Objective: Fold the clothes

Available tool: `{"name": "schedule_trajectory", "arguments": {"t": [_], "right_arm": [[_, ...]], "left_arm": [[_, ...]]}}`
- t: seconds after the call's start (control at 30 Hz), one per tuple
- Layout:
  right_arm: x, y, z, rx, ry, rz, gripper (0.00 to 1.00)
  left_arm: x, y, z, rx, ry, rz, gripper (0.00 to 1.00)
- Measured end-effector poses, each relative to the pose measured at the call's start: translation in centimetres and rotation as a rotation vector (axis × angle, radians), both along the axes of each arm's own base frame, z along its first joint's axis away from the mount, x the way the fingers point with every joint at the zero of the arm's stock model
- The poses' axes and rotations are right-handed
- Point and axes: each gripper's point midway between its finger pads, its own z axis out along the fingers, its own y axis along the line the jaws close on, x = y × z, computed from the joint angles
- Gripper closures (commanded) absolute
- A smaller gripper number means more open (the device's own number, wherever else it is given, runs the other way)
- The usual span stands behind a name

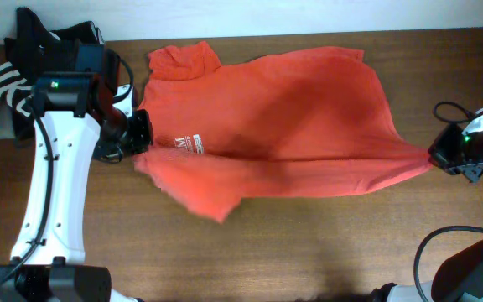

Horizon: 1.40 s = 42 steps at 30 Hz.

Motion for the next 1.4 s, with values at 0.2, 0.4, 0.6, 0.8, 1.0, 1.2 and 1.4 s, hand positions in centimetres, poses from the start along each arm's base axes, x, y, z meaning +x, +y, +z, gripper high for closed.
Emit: {"name": "schedule_trajectory", "arguments": {"t": [0.2,0.4,0.6,0.8,1.0,1.2,1.4], "right_arm": [[1.1,-0.2,-0.5,-0.011,-0.017,0.002,0.71],[1.4,-0.3,-2.5,0.011,0.036,0.0,0.01],[1.6,0.3,-2.5,0.013,0.04,0.019,0.01],[2.1,1.7,-2.5,0.011,0.038,0.063,0.01],[2.5,2.8,-2.5,0.01,0.037,0.096,0.19],[2.2,2.8,-2.6,0.01,0.054,0.094,0.25],[0.4,2.8,-4.6,-0.001,0.132,0.081,0.24]], "left_arm": [[-4.5,0.2,-8.1,0.013,0.244,0.0,0.79],[-7.7,-2.3,-15.8,-0.101,0.322,-0.027,0.25],[-8.3,-4.3,-17.9,-0.121,0.302,-0.083,0.24],[-10.2,-4.0,-19.6,-0.113,0.343,-0.072,0.95],[-11.1,-3.8,-19.7,-0.107,0.375,-0.071,0.99],[-13.0,-3.5,-16.6,-0.105,0.377,-0.038,0.99],[-15.0,-3.3,-9.4,-0.139,0.133,-0.007,0.99]]}}
